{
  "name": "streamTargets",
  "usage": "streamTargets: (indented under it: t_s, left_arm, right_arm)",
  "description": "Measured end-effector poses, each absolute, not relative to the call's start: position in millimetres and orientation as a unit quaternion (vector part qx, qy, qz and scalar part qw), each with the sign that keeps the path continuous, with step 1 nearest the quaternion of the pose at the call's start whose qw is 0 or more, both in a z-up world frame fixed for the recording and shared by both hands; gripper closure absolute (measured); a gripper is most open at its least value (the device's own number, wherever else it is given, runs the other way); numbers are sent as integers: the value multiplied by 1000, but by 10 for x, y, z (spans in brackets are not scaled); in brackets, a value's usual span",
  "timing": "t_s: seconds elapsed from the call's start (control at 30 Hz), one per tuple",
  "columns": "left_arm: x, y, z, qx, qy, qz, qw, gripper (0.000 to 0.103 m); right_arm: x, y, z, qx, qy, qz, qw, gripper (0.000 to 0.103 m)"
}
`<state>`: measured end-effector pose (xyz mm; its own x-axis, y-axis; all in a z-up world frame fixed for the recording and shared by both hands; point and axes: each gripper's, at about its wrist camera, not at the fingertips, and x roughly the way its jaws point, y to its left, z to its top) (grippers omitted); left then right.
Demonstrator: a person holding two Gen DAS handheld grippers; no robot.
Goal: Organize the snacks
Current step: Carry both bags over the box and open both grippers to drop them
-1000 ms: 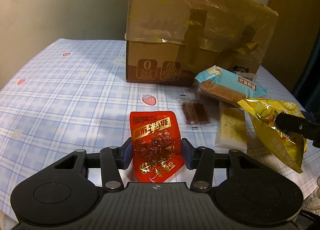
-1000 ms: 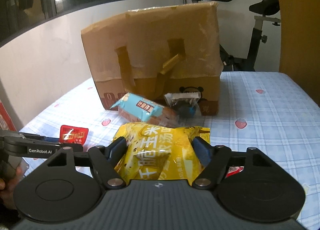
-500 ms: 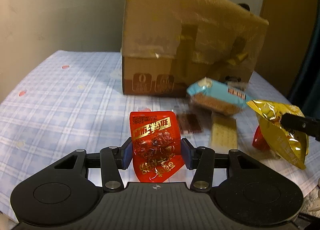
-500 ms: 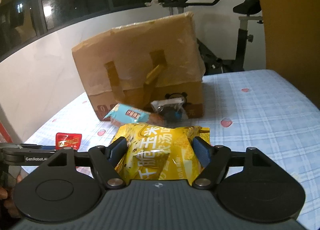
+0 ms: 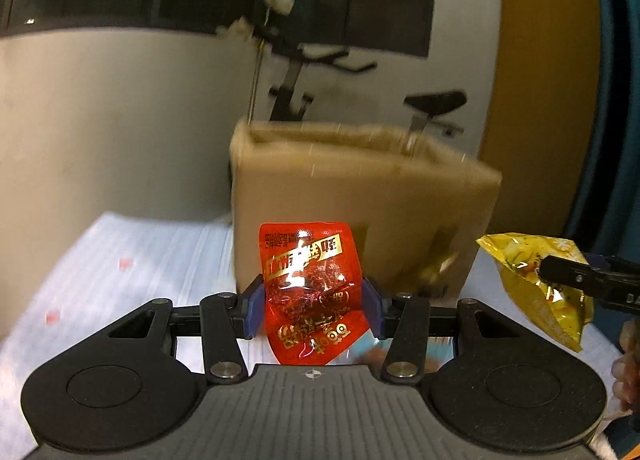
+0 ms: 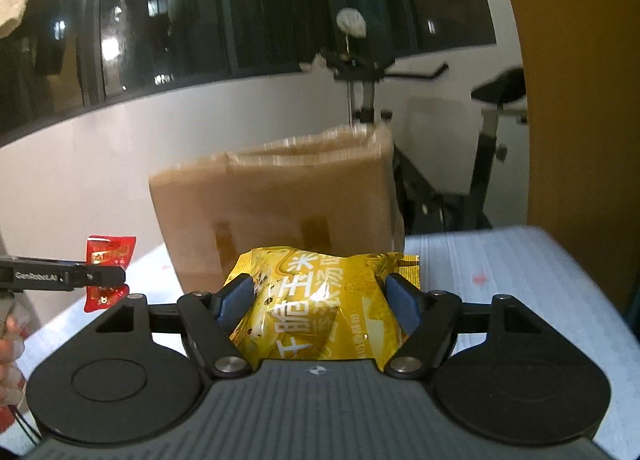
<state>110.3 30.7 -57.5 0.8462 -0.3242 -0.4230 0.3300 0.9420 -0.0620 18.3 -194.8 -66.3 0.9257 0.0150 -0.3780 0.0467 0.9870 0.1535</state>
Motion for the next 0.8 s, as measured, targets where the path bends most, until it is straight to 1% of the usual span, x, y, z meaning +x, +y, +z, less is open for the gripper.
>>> streamTargets:
  t_s: [0.2, 0.43, 0.63, 0.8]
  left_arm:
    - [1228, 252, -242, 9, 185, -185, 965, 51]
    - [1483, 106, -16, 11, 171, -193, 966, 51]
    - [1873, 11, 58, 15, 188, -197, 962, 51]
    - [2301, -75, 131, 11, 198, -183, 963, 51]
  right_arm:
    - [346, -2022, -331, 82, 144, -2, 986, 28]
    - [657, -2096, -40, 80, 111, 11, 991, 28]
    - [1064, -2105, 79, 72, 103, 27, 992, 28]
    - [1553, -2160, 107, 91, 119, 38, 988, 28]
